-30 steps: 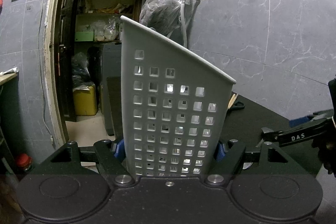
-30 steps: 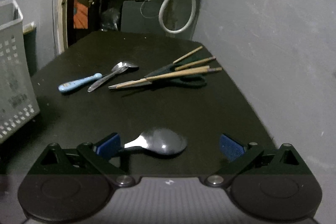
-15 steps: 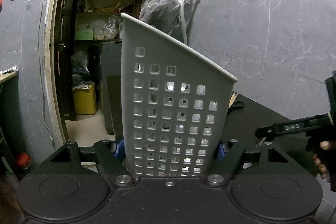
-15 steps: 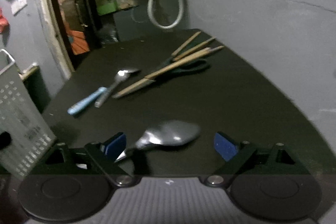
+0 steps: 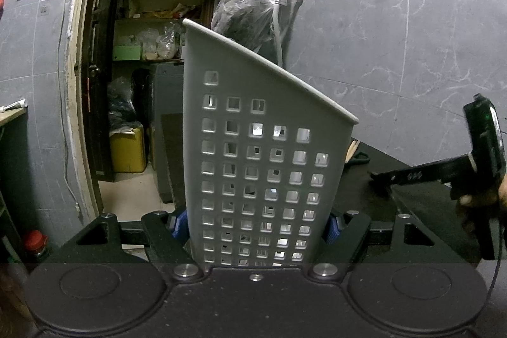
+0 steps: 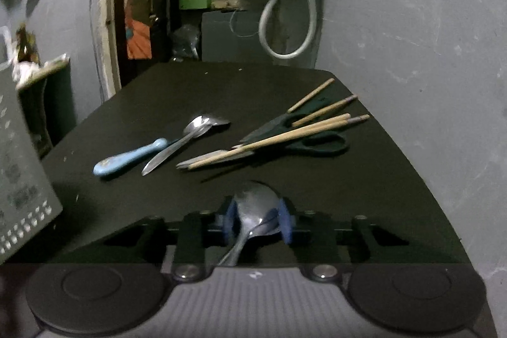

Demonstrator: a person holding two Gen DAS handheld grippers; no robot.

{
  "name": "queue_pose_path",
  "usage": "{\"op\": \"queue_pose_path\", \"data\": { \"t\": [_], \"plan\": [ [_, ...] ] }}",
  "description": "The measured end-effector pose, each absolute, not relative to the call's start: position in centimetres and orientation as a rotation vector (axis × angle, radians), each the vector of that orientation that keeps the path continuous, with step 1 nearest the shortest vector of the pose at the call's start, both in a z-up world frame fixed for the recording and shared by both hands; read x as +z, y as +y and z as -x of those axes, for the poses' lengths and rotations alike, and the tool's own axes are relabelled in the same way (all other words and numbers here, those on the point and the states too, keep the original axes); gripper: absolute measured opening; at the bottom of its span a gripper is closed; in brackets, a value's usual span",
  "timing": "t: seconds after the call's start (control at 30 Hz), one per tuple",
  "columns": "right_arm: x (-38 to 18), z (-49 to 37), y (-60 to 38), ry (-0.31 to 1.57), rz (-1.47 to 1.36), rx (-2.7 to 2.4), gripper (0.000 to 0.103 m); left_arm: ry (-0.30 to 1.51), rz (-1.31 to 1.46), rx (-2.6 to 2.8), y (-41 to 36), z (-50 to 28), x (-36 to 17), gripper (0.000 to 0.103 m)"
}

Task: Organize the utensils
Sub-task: 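Grasp the silver spoon handle with the right tool, then carry the held spoon with the right tool toward the second spoon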

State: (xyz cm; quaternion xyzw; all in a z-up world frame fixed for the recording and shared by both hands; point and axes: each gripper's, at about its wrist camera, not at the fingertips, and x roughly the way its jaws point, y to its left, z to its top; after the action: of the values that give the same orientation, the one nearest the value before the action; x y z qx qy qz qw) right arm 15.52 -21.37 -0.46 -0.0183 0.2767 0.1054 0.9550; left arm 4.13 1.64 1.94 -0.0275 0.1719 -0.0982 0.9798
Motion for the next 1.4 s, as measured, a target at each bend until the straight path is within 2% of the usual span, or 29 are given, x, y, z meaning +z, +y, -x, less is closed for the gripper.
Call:
{"op": "queue_pose_path", "data": {
  "t": [0.07, 0.3, 0.47, 0.77, 0.93, 1.07, 1.13, 1.4],
  "plan": [
    [-0.3, -15.7, -23.4, 0.568, -0.073, 0.236, 0.021, 0.347, 0.057, -0.198, 1.6, -4.2, 1.9, 0.077],
    [-1.4, -15.3, -28.9, 0.560, -0.338, 0.249, 0.020, 0.347, 0.056, -0.196, 1.7, -4.2, 1.9, 0.077],
    [-2.3, -15.2, -30.8, 0.557, -0.405, 0.223, 0.027, 0.348, 0.054, -0.194, 1.7, -4.2, 1.9, 0.077],
    [-2.9, -13.1, -31.3, 0.542, -0.348, 0.141, 0.038, 0.348, 0.055, -0.194, 1.7, -4.2, 1.9, 0.077],
    [-3.4, -12.3, -33.0, 0.524, -0.426, 0.126, 0.040, 0.348, 0.054, -0.193, 1.7, -4.2, 1.9, 0.077],
    [-3.4, -11.5, -33.4, 0.524, -0.430, 0.105, 0.048, 0.348, 0.053, -0.193, 1.7, -4.2, 1.9, 0.077],
    [-3.2, -11.1, -33.0, 0.532, -0.399, 0.105, 0.051, 0.348, 0.054, -0.193, 1.8, -4.2, 1.9, 0.077],
    [-3.0, -10.5, -28.9, 0.546, -0.101, 0.039, 0.052, 0.348, 0.054, -0.193, 1.8, -4.2, 1.9, 0.077]
  ]
}}
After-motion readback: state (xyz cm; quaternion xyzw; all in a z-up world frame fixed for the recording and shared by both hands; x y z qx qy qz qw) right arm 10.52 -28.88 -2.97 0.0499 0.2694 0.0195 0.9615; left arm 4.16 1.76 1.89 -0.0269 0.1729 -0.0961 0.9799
